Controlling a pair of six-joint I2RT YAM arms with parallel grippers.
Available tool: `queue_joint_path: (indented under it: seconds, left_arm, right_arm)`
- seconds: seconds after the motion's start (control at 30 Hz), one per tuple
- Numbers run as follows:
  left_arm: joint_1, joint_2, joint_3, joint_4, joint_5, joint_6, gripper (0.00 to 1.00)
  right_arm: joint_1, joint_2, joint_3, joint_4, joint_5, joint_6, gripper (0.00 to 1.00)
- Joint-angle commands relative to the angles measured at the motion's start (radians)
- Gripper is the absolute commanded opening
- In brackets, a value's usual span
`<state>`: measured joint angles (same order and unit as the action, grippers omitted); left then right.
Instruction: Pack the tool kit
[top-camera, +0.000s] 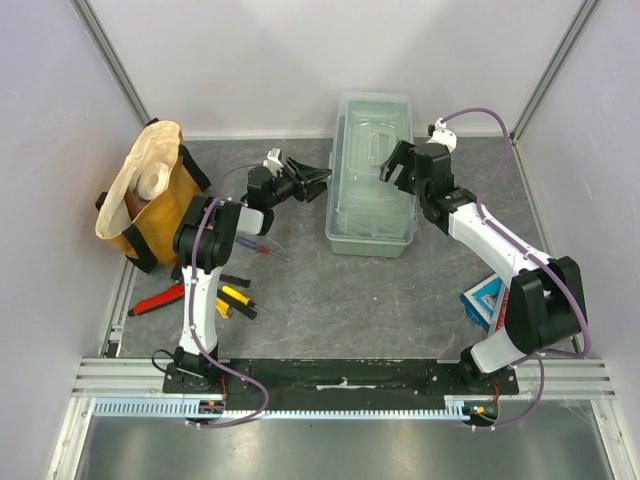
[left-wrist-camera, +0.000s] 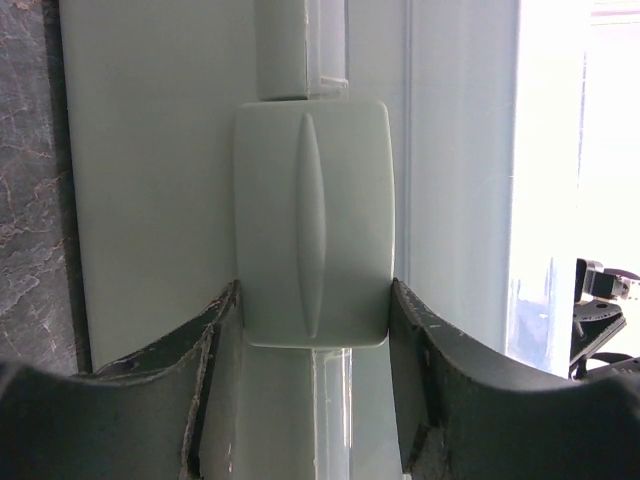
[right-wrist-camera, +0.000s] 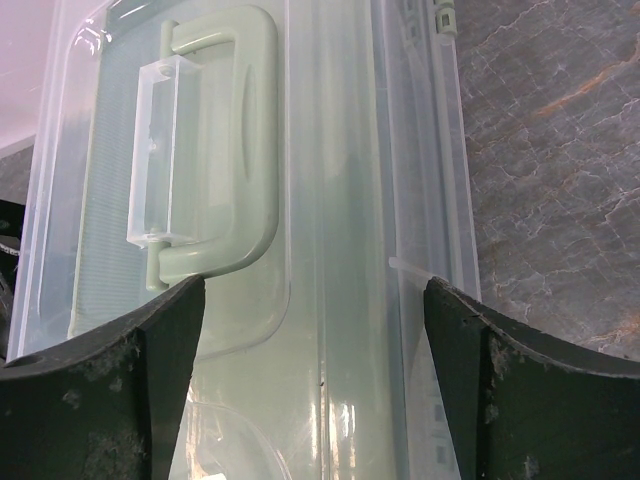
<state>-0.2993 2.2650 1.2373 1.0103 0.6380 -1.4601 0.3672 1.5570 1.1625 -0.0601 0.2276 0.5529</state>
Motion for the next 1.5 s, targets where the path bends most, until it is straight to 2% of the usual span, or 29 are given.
queue_joint_path:
  seconds: [0.0, 0.1, 0.37, 0.8, 0.83, 0.97, 1.03, 1.13, 1.37, 1.47]
  left_arm:
    - [-0.127, -0.022, 0.042, 0.005, 0.235, 0.069, 0.11]
    - [-0.127, -0.042, 0.041, -0.044, 0.221, 0.112, 0.02]
    - [-0.127, -0.137, 0.045, -0.272, 0.143, 0.283, 0.02]
    - [-0.126, -0.170, 0.047, -0.392, 0.091, 0.340, 0.02]
    - [-0.124, -0.170, 0.042, -0.394, 0.089, 0.336, 0.04]
    - [-0.120, -0.159, -0.022, -0.317, 0.074, 0.265, 0.64]
    - [-0.118, -0.139, -0.047, -0.264, 0.078, 0.216, 0.77]
    - [-0.120, -0.092, -0.058, -0.178, 0.103, 0.132, 0.88]
    - [-0.127, 0.017, -0.059, 0.308, 0.112, -0.168, 0.90]
    - [-0.133, 0.054, -0.036, 0.462, 0.091, -0.287, 0.91]
  right_arm:
    - [0.061, 0.110, -0.075, -0.236, -0.189, -0.036, 0.91]
    - [0.059, 0.109, -0.077, -0.236, -0.188, -0.033, 0.91]
    - [0.061, 0.103, -0.083, -0.238, -0.180, -0.033, 0.91]
    - [0.061, 0.106, -0.081, -0.244, -0.169, -0.028, 0.91]
    - [0.059, 0.106, -0.083, -0.245, -0.169, -0.028, 0.91]
    - [0.059, 0.109, -0.083, -0.245, -0.165, -0.027, 0.91]
    - [0.061, 0.107, -0.083, -0.245, -0.165, -0.025, 0.91]
    - [0.059, 0.112, -0.083, -0.242, -0.166, -0.025, 0.91]
    - [0.061, 0.113, -0.081, -0.245, -0.172, -0.025, 0.92]
    - [0.061, 0.118, -0.073, -0.248, -0.172, -0.028, 0.92]
